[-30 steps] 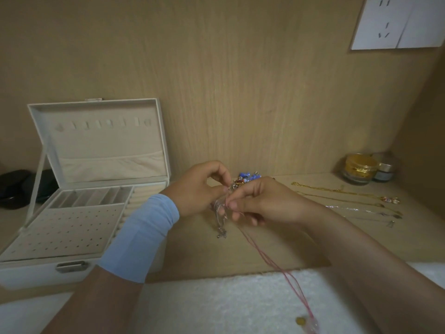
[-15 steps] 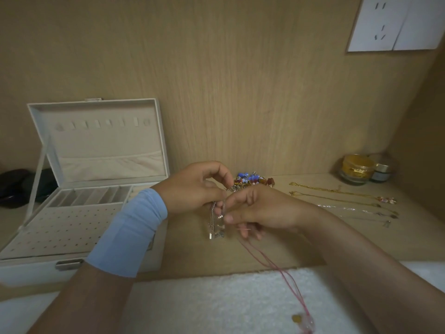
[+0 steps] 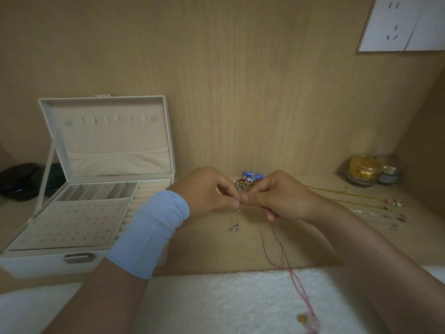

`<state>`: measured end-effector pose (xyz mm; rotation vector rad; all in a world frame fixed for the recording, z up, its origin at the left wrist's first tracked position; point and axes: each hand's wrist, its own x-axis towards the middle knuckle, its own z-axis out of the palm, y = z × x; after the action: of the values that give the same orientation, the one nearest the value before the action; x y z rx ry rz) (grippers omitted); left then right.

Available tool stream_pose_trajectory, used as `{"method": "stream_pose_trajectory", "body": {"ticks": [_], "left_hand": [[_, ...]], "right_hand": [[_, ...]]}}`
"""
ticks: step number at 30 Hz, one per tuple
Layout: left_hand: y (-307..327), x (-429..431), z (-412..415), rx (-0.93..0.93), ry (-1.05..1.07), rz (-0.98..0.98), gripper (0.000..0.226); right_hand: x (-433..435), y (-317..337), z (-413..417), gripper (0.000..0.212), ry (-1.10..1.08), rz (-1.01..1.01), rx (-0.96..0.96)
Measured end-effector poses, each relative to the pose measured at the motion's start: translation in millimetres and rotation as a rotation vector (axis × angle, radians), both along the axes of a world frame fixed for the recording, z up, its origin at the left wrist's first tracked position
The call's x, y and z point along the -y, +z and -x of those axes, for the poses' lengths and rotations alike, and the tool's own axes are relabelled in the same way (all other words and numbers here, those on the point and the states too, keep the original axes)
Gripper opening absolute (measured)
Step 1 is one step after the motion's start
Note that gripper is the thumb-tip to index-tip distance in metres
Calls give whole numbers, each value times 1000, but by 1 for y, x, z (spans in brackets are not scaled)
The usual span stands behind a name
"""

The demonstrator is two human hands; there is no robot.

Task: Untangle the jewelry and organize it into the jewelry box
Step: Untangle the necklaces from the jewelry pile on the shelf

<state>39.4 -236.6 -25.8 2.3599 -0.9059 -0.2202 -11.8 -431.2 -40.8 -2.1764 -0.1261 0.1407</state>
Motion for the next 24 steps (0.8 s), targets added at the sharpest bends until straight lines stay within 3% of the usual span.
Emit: {"method": "stream_pose_trajectory", "body": {"ticks": [7, 12, 19, 24], "left_hand": [[0, -4, -2, 53, 5, -63, 4], [7, -11, -4, 23, -35, -94, 4], [17, -19, -3, 32, -52, -146, 14], [18, -18, -3, 7, -45, -51, 9]], "right_hand": [[8, 4, 0, 10, 56, 67, -19], [7, 8, 7, 10, 285, 92, -172], [-4, 6, 9, 25, 312, 123, -271], [-10, 0, 5, 26, 171, 91, -23]]}}
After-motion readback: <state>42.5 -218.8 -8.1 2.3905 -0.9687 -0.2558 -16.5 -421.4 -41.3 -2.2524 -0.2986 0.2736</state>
